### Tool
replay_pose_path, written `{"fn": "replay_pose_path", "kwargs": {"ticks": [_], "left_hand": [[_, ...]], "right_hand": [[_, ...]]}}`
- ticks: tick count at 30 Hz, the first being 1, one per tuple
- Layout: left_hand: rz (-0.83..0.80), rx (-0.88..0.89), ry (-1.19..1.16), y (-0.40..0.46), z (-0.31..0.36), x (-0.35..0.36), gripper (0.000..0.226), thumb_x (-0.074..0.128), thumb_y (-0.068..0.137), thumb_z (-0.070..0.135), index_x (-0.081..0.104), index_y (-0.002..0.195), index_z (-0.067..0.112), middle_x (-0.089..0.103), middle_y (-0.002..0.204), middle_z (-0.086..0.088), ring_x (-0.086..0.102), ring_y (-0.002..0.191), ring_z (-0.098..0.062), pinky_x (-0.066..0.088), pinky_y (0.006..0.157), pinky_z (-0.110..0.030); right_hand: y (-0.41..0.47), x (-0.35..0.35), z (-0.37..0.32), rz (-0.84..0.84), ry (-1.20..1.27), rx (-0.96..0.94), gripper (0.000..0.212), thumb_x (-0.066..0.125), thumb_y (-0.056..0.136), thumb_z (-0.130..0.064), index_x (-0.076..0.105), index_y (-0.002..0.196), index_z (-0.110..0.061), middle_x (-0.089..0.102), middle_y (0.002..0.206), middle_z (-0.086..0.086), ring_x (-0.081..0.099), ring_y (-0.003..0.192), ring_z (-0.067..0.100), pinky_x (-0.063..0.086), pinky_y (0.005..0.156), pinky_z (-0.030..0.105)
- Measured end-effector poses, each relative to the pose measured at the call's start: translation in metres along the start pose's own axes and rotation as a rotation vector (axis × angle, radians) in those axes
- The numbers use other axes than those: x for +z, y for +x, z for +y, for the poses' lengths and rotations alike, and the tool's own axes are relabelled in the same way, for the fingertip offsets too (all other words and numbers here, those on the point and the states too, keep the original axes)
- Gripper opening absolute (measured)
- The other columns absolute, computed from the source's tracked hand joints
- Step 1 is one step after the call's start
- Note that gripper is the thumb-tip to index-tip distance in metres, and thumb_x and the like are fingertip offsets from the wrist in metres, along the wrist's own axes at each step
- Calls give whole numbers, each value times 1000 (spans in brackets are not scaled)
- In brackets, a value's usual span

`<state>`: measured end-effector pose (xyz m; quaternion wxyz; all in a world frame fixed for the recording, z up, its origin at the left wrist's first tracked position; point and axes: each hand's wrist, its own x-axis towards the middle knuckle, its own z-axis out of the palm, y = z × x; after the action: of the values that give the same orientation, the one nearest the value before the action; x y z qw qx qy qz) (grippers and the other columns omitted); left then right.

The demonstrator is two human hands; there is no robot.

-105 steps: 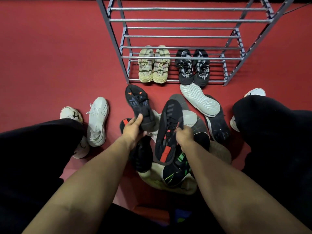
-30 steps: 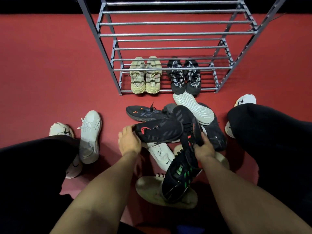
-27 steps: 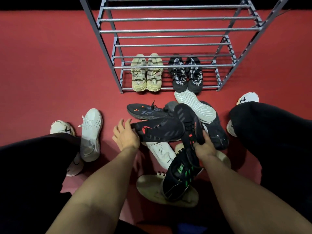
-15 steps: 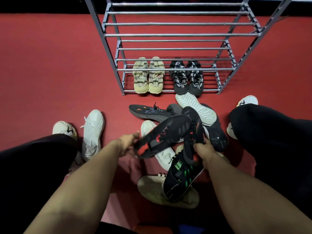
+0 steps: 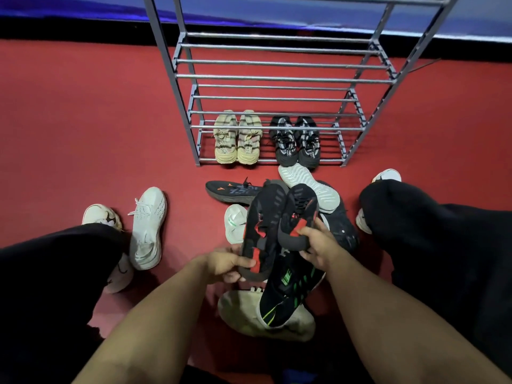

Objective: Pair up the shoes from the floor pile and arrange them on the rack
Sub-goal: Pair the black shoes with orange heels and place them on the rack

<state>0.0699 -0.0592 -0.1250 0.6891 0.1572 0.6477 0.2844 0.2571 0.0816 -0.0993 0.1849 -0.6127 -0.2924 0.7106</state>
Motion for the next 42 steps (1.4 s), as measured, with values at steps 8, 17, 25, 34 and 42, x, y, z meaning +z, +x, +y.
{"fn": "replay_pose_path", "kwargs": {"ticks": [8,17,25,34,42], "left_hand": [[80,137,-398,-8,66,-2,14,63,88,29,64,94,16,65,76,-1,63,51,-11,55,48,-19],[262,300,-281,3,100,10,6,58,91,17,59,86,20,55,63,-1,47,47,-14,42,43,-21],[256,348,-302,33,176,6,6,54,94,16,57,91,21,53,63,1,46,49,-11,46,41,-21],[278,398,-195,113,291,23,4,57,95,17,56,93,15,67,95,-8,67,65,-15,59,51,-29],[400,413,-175,176,360,24,20,56,95,15,55,112,4,62,112,-16,64,68,-25,56,42,-27]], "right_hand": [[-6,15,-46,-86,261,-109,53,61,93,-9,52,133,-43,70,120,-1,68,106,23,55,77,39],[2,19,-52,-35,318,-132,53,51,99,-6,47,140,-39,65,129,-1,63,115,24,53,70,37],[34,-12,-139,37,173,-254,54,43,100,1,49,138,-36,65,126,-1,68,74,14,52,54,33],[110,-24,-260,138,-42,-368,47,44,100,1,50,138,-25,58,113,-2,58,72,14,48,56,39],[183,-2,-314,122,-205,-362,43,47,98,0,50,133,-25,59,90,-5,62,77,20,56,56,42]]}}
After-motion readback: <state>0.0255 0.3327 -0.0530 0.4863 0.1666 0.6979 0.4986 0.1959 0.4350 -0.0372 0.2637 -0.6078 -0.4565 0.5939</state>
